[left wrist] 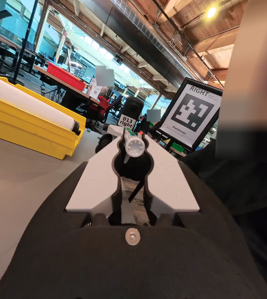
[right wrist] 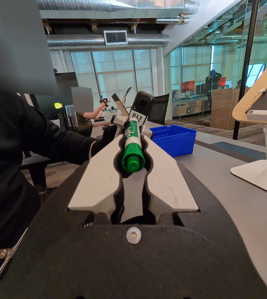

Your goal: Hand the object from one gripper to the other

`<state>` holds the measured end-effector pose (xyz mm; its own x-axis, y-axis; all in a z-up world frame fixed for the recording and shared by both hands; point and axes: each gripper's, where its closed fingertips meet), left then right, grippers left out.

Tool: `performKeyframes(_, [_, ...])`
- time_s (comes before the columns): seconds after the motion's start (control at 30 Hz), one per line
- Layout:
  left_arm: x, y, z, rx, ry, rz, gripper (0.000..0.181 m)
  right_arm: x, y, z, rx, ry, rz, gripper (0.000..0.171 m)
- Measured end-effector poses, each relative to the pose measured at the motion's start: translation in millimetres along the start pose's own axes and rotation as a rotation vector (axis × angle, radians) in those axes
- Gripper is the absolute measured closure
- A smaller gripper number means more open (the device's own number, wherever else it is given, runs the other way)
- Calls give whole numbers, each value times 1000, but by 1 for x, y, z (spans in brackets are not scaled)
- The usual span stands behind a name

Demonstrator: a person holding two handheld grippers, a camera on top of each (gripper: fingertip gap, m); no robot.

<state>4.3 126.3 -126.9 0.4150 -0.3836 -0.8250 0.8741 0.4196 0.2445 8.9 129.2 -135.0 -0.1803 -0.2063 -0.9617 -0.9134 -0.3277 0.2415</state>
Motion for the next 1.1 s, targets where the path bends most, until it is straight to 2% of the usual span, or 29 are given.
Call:
performKeyframes(0.2, [0, -2, -3, -30, 45, -18, 164, 1, 2, 0, 3, 15, 1, 154])
performKeyframes(0.3, [-2, -4, -1, -36, 88, -69, 164, 6, 0, 2, 5, 38, -24, 131])
performKeyframes(0.47, [7, -9, -7, -107, 220, -299, 164, 12, -13, 3, 6, 38, -73, 117])
performKeyframes(0.6, [18, -11, -10, -155, 358, -500, 164, 18, -18, 0, 5, -2, -138, 116])
performKeyframes(0.83, [39, -9, -18, -204, 456, -782, 164, 39, -7, -3, 12, -113, -309, 125])
performKeyframes(0.97, [49, -3, -16, -194, 473, -862, 164, 53, 1, -1, 25, -166, -399, 136])
performKeyframes(1.07, [52, 0, -16, -197, 481, -892, 164, 63, 3, -2, 10, -191, -452, 154])
performKeyframes(1.1, [52, 0, -16, -198, 482, -893, 164, 63, 4, -2, 13, -195, -450, 154])
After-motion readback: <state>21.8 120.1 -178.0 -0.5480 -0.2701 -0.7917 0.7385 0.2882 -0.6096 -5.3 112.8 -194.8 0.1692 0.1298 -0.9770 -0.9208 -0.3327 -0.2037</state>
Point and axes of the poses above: each gripper's, where its closed fingertips meet, y out along the fingers, x out of its underside, z = x × y across the jaws, and after that the axes turned 1 degree about z, right-handed
